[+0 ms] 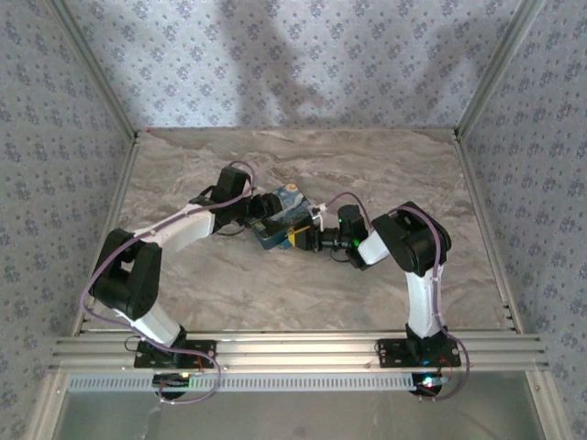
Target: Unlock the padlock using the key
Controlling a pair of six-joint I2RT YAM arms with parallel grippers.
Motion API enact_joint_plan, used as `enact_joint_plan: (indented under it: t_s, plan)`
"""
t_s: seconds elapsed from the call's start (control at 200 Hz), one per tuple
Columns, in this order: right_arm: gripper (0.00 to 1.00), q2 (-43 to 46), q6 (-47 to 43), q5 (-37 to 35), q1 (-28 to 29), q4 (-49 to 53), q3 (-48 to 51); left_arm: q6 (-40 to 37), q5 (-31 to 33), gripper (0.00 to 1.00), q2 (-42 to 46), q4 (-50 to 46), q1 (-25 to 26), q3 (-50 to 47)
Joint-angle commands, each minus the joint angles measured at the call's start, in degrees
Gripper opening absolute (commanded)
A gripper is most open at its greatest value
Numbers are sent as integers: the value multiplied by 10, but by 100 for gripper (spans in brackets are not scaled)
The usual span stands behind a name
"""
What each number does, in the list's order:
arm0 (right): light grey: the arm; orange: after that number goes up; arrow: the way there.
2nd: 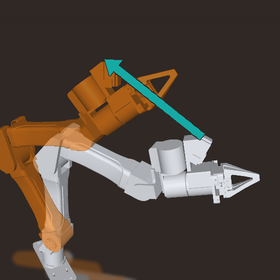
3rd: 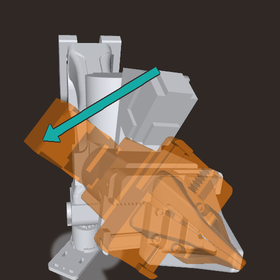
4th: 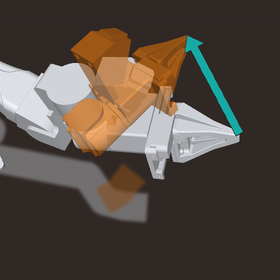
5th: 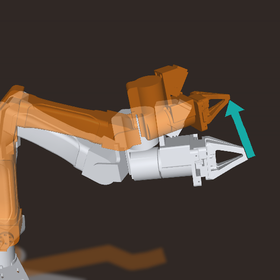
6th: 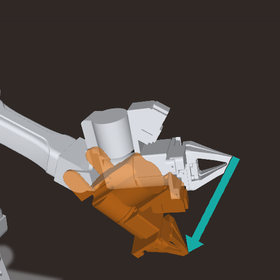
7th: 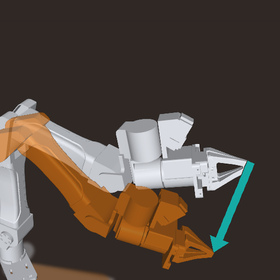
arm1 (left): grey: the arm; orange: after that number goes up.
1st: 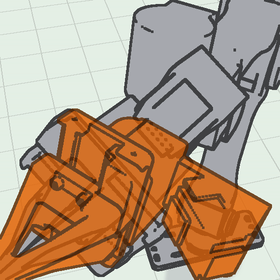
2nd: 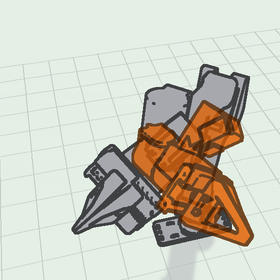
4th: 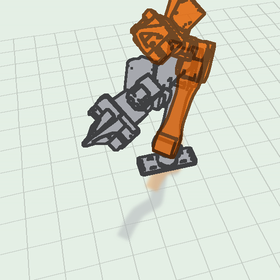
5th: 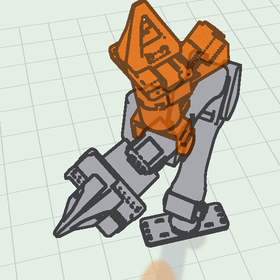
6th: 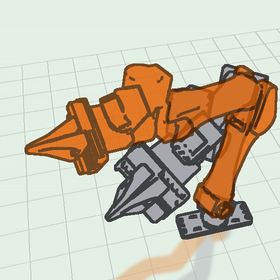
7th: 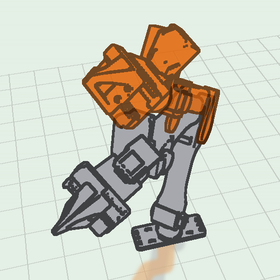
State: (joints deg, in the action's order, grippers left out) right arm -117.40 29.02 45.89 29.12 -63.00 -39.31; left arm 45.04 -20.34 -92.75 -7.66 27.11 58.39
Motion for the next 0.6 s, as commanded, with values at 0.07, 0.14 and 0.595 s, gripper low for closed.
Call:
enact_joint_plan:
  t_s: [0.07, 0.14, 0.595]
  plan:
    - [27, -5, -13, 15, -3, -4, 2, 2, 2, 63, -16, -20, 2, 1]
    - [24, -5, -15, 15, -4, -2, 1, 2, 2, 63, -17, -19, 2, 1]
    - [7, 0, -6, 4, -12, -5, 6, 1, 2, 63, -16, -22, 2, -2]
